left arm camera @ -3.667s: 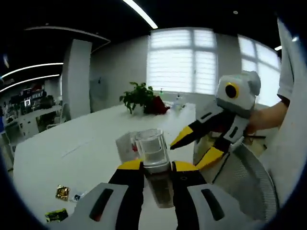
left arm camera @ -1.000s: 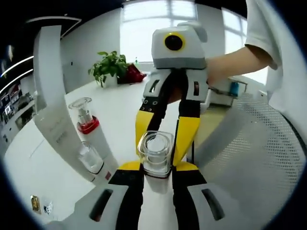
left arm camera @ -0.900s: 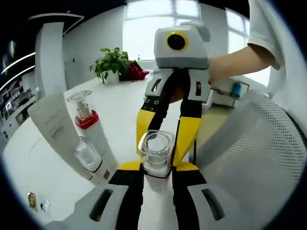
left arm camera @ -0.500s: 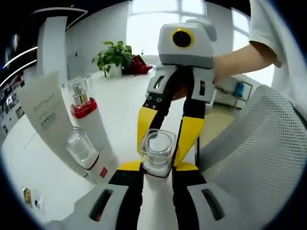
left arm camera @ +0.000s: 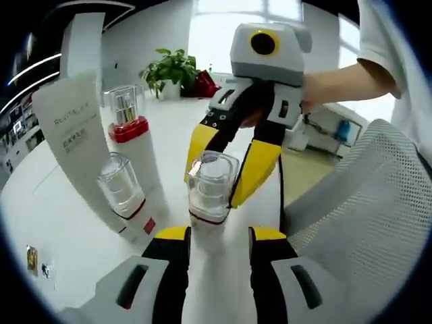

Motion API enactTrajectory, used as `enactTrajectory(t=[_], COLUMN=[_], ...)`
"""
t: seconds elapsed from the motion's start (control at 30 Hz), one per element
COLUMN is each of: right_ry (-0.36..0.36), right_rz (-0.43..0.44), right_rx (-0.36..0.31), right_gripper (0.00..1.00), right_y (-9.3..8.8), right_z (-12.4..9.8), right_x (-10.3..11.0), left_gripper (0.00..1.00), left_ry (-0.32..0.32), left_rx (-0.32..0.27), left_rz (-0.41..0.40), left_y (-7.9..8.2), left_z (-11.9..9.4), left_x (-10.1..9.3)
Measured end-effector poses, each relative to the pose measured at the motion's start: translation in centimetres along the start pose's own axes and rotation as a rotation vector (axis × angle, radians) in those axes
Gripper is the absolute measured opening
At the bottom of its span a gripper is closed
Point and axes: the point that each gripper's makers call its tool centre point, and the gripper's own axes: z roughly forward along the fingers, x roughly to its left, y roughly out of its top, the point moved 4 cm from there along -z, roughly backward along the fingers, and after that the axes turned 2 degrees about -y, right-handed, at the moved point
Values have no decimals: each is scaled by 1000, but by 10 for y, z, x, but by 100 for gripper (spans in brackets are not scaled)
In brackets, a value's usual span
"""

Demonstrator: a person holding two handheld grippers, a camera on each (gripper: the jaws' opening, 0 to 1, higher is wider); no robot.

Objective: Arrange the skincare products in the storage area until every visible bottle or jar stands upright without overlapping.

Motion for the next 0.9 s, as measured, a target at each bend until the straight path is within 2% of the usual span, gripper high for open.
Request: enactTrajectory(t=[0.17, 0.43, 0.63, 0.9], right_ry=[-11, -29, -24, -24], right_rz=[-3, -12, -4, -6], right_rx=[-1, -1, -1, -4], right_gripper=[17, 18, 18, 18], right_y=[0, 0, 0, 1], right_z=[0, 2, 4, 6], right_x=[-12, -25, -33, -37], left_gripper=[35, 34, 33, 32], left_ry=[30, 57, 57, 41], left_rx=[6, 24, 23, 8], left_rz=[-52, -102, -117, -117], left_y=[-13, -31, -34, -28], left_z=[-10, -20, -18, -12], left_x=[3, 5, 6, 4])
